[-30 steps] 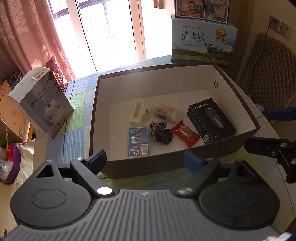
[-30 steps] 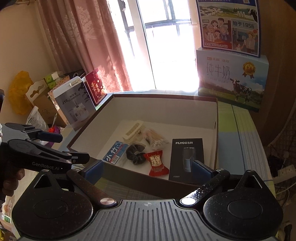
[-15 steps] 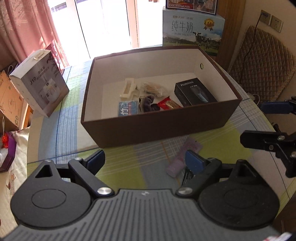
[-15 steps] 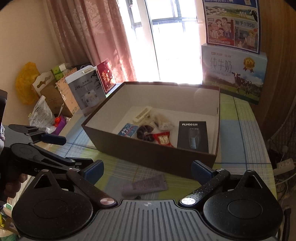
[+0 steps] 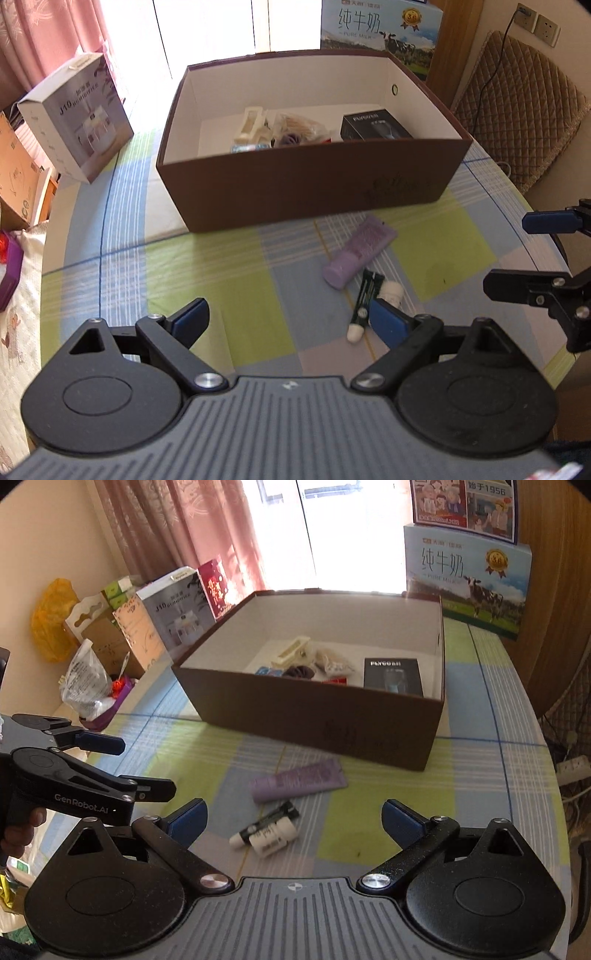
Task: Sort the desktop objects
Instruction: 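Withdraw both grippers from the box back toward the remaining items, then grasp the white pill bottle with the right gripper, then grasp the clear plastic cup with the left gripper while the right gripper holds the pill bottle, then lift the cup and pill bottle and carry both over the brown box, then open the left gripper dropping the cup while the right gripper releases the pill bottle, then withdraw both grippers from the box back toward the two tubes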
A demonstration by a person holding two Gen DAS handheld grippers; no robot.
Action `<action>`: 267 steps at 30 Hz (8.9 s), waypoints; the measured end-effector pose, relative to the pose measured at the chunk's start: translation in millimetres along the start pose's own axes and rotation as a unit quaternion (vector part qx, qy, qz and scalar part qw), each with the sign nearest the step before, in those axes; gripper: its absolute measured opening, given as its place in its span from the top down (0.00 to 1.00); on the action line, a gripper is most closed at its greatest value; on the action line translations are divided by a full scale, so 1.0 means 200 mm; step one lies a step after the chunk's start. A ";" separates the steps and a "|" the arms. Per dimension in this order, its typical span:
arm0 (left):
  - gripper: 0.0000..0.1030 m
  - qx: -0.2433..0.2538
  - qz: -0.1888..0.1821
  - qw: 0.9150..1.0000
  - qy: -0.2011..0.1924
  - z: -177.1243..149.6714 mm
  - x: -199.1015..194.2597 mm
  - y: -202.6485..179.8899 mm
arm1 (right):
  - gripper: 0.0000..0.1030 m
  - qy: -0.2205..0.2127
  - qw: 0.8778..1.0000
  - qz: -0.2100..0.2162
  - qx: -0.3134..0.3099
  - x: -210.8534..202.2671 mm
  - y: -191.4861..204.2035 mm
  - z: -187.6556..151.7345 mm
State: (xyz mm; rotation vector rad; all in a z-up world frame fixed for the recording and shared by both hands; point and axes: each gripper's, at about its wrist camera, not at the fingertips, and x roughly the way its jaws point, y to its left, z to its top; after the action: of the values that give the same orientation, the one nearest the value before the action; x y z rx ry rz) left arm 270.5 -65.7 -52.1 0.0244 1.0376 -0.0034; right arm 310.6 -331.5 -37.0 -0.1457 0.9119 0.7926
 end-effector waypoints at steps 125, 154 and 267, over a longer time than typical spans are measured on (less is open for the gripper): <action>0.52 -0.039 0.021 0.999 -0.021 -0.08 0.14 0.16 | 0.57 0.018 0.996 -0.083 0.027 0.21 -0.26 -0.17; 0.52 0.004 -0.011 0.996 -0.091 0.29 0.03 0.01 | 0.57 -0.040 0.999 -0.012 -0.003 0.10 -0.10 0.17; 0.11 -0.027 0.003 0.999 -0.030 0.94 0.55 0.25 | 0.11 -0.071 0.996 -0.044 0.019 0.54 -0.42 0.77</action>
State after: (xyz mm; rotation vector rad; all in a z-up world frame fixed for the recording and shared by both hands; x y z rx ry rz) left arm 488.8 -19.9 -50.5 -0.0216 0.9780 0.0285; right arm 505.7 -264.6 -39.3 -0.0943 0.7804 0.6950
